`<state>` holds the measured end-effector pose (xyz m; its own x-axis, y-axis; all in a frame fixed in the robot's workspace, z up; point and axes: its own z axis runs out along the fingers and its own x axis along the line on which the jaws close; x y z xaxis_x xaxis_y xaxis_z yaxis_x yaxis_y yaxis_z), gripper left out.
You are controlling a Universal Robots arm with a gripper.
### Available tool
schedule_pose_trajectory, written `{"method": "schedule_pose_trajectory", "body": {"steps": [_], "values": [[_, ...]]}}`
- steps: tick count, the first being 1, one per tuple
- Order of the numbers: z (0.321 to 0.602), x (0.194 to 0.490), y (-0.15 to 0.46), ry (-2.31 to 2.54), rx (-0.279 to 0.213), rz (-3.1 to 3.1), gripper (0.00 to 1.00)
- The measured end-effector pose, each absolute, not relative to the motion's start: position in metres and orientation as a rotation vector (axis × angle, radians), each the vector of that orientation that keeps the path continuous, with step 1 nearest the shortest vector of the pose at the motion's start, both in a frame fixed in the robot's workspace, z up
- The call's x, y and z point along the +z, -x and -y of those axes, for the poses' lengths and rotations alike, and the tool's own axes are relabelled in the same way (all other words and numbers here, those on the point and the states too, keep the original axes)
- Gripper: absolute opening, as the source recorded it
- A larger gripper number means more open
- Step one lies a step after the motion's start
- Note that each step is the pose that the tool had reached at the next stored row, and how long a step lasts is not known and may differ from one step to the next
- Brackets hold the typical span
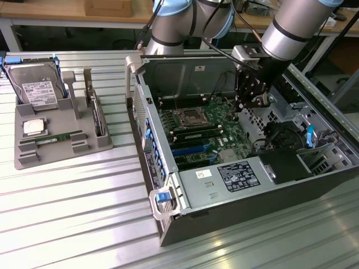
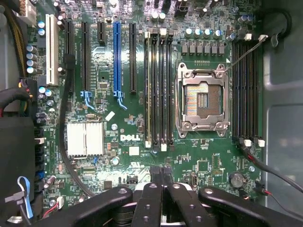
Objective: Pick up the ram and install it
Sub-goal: 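Press down the ram until it locks into place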
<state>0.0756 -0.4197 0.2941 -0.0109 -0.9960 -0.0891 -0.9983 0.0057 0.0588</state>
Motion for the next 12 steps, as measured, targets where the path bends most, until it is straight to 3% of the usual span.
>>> {"method": "schedule_pose_trajectory", "body": {"steps": [12], "values": [[0.4197, 0.2941, -0.0757, 2.124, 0.162, -2.275, 0.10]]}}
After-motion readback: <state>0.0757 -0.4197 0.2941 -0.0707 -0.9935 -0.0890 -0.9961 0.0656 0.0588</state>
